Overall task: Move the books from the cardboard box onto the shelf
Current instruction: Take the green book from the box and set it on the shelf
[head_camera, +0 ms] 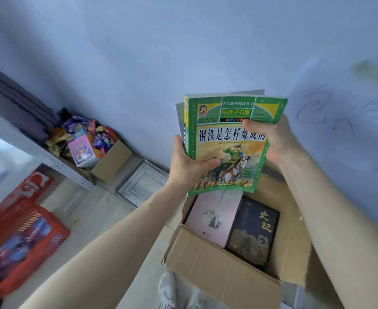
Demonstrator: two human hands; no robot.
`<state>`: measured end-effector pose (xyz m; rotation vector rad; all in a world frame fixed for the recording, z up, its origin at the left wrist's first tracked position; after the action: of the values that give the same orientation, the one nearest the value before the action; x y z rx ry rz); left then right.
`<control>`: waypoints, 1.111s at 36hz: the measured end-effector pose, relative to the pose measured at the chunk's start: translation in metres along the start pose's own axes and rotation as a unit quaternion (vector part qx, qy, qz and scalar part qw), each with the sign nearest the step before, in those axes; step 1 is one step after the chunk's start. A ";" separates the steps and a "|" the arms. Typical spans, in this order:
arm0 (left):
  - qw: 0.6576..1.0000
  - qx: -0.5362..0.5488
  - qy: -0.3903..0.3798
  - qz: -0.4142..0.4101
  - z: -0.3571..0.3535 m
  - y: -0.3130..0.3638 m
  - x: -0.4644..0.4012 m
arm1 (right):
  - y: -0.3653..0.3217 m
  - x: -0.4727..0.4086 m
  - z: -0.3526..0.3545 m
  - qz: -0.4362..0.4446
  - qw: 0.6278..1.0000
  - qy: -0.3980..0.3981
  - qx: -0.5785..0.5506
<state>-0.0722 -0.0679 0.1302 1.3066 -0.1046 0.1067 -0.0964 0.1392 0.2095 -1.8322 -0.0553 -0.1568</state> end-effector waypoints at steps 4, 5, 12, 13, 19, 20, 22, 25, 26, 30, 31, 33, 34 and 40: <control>0.997 0.024 0.066 -0.021 0.082 0.043 0.013 | -0.050 0.000 -0.092 0.012 0.997 -0.080 0.021; 0.996 0.028 0.084 -0.027 0.105 0.052 0.019 | -0.059 0.003 -0.117 0.015 0.994 -0.101 0.023; 0.974 0.033 0.220 -0.032 0.291 0.079 0.093 | -0.080 0.037 -0.315 0.007 0.969 -0.247 -0.003; 0.971 0.033 0.237 -0.025 0.319 0.078 0.107 | -0.078 0.046 -0.346 0.004 0.963 -0.269 -0.011; 0.935 0.028 0.353 -0.019 0.494 0.064 0.212 | -0.051 0.120 -0.543 -0.013 0.917 -0.398 -0.029; 0.929 0.023 0.369 -0.016 0.523 0.061 0.232 | -0.043 0.135 -0.577 -0.020 0.910 -0.413 -0.028; 0.914 0.011 0.406 -0.007 0.579 0.056 0.272 | -0.030 0.166 -0.640 -0.044 0.898 -0.437 -0.032; 0.894 -0.011 0.448 0.006 0.657 0.048 0.327 | -0.017 0.215 -0.728 -0.057 0.883 -0.462 -0.049; 0.886 -0.021 0.463 0.011 0.681 0.046 0.344 | -0.015 0.230 -0.756 -0.058 0.880 -0.468 -0.057; 0.854 -0.062 0.516 0.026 0.769 0.038 0.402 | -0.005 0.284 -0.854 -0.069 0.859 -0.501 -0.080; 0.846 -0.069 0.527 0.031 0.790 0.037 0.415 | -0.002 0.297 -0.878 -0.067 0.850 -0.515 -0.087; 0.832 -0.077 0.548 0.034 0.830 0.034 0.438 | 0.003 0.318 -0.922 -0.062 0.837 -0.535 -0.098; 0.826 -0.082 0.557 0.034 0.851 0.032 0.447 | 0.006 0.328 -0.944 -0.062 0.831 -0.543 -0.103; 0.801 -0.095 0.591 0.012 0.960 0.015 0.489 | 0.024 0.373 -1.066 -0.061 0.803 -0.582 -0.115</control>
<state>0.3941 -0.9819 0.4588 0.8427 0.9207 0.8927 0.1918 -0.9110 0.5110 -1.9008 -1.0536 0.9392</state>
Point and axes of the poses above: each hand's wrist, its own x-axis away from the middle knuckle, its own z-axis out of the back of the hand, y = z × x, the point moved 5 cm from there along -x, towards the middle knuckle, and after that the axes turned 11 degrees about -x, right-handed, at the moved point
